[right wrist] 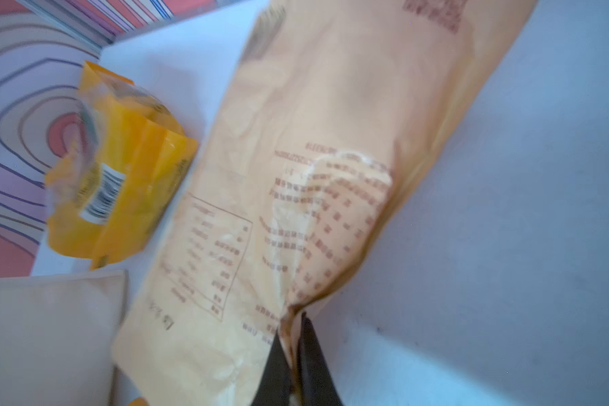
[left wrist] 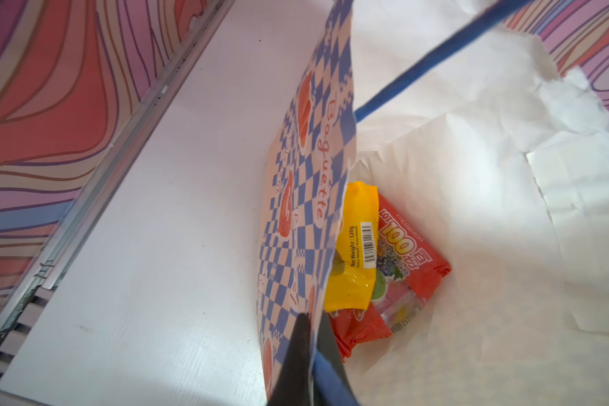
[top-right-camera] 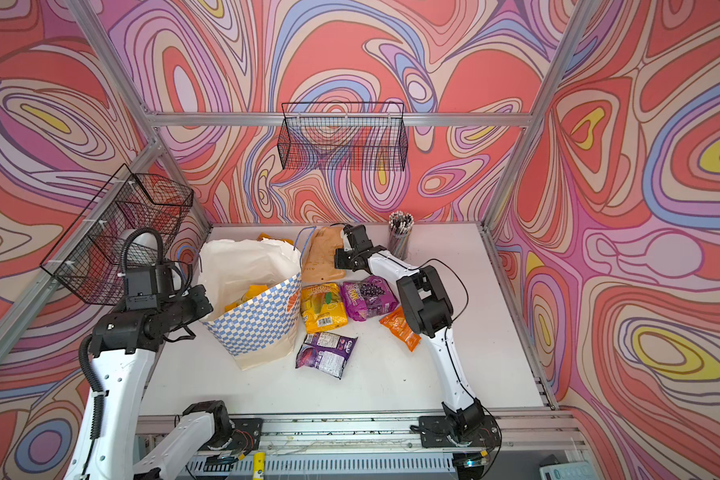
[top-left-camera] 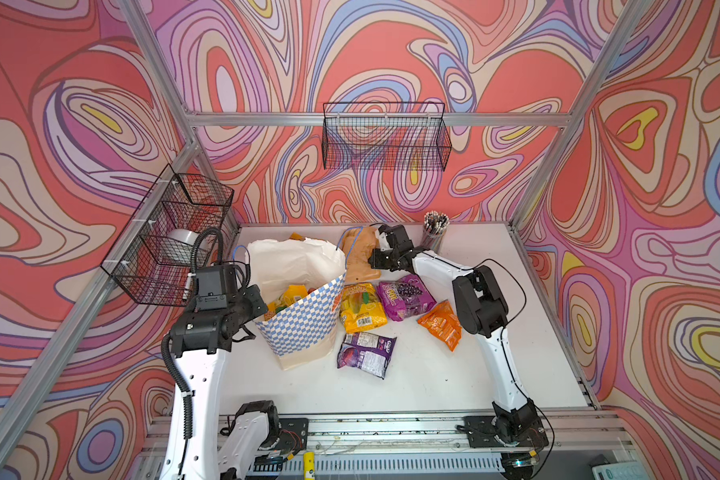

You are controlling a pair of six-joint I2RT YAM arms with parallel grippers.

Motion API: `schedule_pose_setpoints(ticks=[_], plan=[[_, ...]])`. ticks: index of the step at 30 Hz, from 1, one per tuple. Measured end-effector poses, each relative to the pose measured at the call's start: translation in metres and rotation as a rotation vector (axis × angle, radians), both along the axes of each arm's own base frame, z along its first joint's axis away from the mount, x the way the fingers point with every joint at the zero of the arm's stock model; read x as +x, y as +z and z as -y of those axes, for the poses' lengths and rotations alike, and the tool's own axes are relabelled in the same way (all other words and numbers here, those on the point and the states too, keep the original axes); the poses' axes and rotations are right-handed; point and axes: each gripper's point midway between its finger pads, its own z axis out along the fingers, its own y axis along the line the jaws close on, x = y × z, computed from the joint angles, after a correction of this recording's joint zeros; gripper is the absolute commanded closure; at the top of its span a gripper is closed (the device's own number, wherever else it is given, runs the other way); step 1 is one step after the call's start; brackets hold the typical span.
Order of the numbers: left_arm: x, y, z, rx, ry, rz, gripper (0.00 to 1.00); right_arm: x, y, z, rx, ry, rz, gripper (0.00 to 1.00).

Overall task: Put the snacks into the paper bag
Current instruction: 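Lift the tan kraft pouch with the right gripper toward the paper bag, then lower the tan pouch into the paper bag held by the left gripper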

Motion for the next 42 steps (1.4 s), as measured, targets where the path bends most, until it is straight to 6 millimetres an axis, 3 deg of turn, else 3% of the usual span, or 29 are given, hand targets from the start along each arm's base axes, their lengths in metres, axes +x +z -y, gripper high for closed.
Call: schedule_pose_setpoints(ticks=[6,10,14,17,20,24,28,32,37,42], plan=[[0.003,0.008,0.022,-0.092,-0.089,0.033,1.00,-0.007,0.131,0.029,0.086,-0.062,0.166,1.00],[0.005,0.012,0.034,-0.138,-0.136,0.053,1.00,-0.027,0.213,0.043,0.131,-0.084,0.296,1.00],[0.006,0.015,0.039,-0.162,-0.160,0.063,1.00,-0.054,0.277,0.058,0.150,-0.088,0.410,1.00],[0.007,0.016,0.041,-0.169,-0.162,0.067,1.00,-0.078,0.312,0.063,0.154,-0.062,0.481,1.00],[0.008,0.014,0.038,-0.160,-0.148,0.061,1.00,-0.109,0.347,0.052,0.148,0.006,0.563,1.00],[0.010,0.010,0.029,-0.127,-0.104,0.047,1.00,-0.158,0.385,0.009,0.164,0.165,0.657,1.00],[0.009,0.007,0.016,-0.080,-0.048,0.033,1.00,-0.200,0.388,-0.033,0.162,0.319,0.688,1.00],[0.006,0.004,0.006,-0.040,-0.002,0.016,1.00,-0.217,0.371,-0.073,0.152,0.442,0.668,1.00],[0.003,0.002,-0.006,0.008,0.050,0.001,1.00,-0.224,0.318,-0.118,0.155,0.570,0.543,1.00],[0.001,0.000,-0.014,0.042,0.079,-0.013,1.00,-0.243,0.276,-0.133,0.191,0.654,0.391,1.00]])
